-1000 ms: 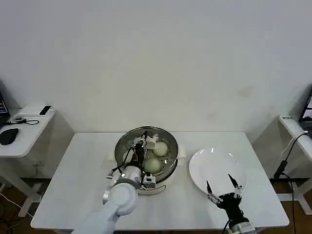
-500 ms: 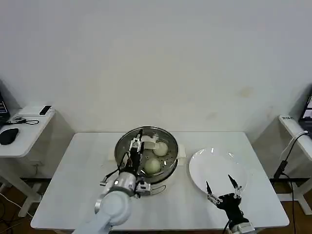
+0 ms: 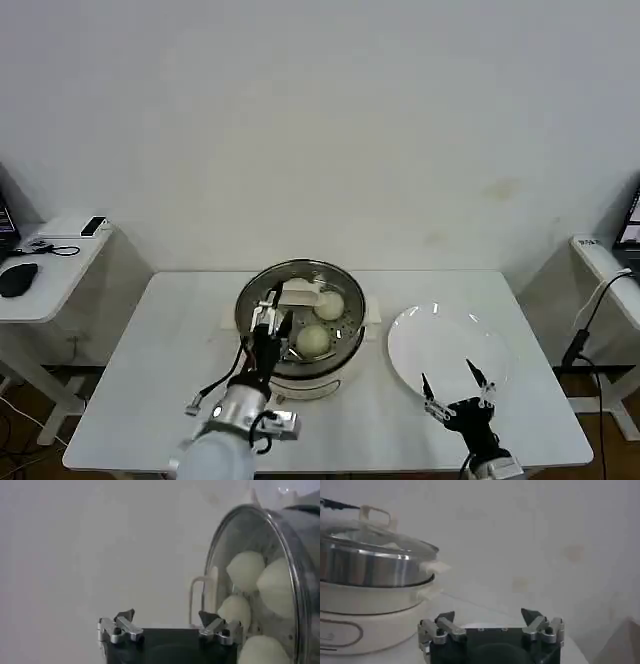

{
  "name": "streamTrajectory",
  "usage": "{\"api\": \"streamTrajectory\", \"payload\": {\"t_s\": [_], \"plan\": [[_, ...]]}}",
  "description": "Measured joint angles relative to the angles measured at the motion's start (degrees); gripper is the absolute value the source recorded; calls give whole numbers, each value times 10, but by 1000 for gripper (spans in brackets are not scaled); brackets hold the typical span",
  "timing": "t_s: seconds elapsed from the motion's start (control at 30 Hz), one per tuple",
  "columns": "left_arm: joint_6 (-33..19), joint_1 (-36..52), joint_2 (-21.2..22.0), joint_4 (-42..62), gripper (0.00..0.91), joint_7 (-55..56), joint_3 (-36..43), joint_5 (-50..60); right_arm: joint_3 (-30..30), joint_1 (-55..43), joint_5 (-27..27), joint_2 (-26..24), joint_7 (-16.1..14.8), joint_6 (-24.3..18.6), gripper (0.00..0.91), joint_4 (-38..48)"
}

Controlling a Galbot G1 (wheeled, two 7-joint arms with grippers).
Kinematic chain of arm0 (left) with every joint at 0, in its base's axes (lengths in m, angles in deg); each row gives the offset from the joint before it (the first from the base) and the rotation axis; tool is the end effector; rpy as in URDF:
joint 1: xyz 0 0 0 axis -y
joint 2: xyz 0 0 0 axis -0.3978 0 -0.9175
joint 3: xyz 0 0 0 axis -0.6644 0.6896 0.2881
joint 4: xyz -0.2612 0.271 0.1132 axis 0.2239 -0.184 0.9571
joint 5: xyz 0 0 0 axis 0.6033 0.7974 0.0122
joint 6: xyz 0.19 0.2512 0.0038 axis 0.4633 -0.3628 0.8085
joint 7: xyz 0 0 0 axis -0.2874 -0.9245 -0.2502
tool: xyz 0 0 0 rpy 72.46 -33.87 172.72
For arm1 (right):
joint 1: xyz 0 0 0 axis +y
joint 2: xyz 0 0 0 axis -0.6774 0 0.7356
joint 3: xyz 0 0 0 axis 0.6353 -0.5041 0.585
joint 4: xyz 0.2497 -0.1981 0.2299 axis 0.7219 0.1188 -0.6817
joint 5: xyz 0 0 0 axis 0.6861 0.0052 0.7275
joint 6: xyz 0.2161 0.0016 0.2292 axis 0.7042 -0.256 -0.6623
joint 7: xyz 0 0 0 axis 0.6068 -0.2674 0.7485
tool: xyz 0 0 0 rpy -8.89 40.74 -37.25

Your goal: Take steamed baozi put them in steamer then cover it.

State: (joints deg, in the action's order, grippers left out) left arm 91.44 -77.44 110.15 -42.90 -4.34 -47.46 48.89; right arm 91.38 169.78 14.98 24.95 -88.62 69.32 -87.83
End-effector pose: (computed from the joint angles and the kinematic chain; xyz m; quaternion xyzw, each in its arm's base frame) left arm 0.1796 -0.0134 -0.2870 0.0722 0.7542 0.6473 0.0838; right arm 0.0745 -0.0669 -0.3536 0.0671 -0.9870 0.1374 0.0493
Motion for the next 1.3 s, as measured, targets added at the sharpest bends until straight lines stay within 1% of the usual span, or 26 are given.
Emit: {"api": "streamTrajectory", "payload": {"t_s": [0.13, 0.27, 0.47, 0.57, 0.73, 0.97, 1.13, 1.3], "plan": [[-22, -57, 17, -14, 907, 42, -47, -43, -6, -3, 10, -8, 0, -2, 907, 4], [-63, -110, 42, -16, 907, 92, -119, -133, -13, -5, 24, -17, 3, -5, 907, 11], [-137, -182, 71, -2, 907, 131, -228, -353, -27, -10, 38, -29, 3, -10, 907, 21], [-173, -211, 89, 1, 907, 143, -264, -456, -33, -10, 43, -36, 5, -11, 907, 25], [-209, -254, 114, 9, 907, 157, -308, -589, -38, -8, 53, -46, 4, -9, 907, 27], [-244, -295, 130, 25, 907, 166, -337, -669, -42, -2, 73, -53, 5, 0, 907, 26], [-265, -312, 140, 34, 907, 166, -354, -698, -50, 3, 93, -56, 7, 9, 907, 21], [-280, -328, 150, 33, 907, 159, -362, -712, -58, 7, 97, -55, 5, 10, 907, 20]]}}
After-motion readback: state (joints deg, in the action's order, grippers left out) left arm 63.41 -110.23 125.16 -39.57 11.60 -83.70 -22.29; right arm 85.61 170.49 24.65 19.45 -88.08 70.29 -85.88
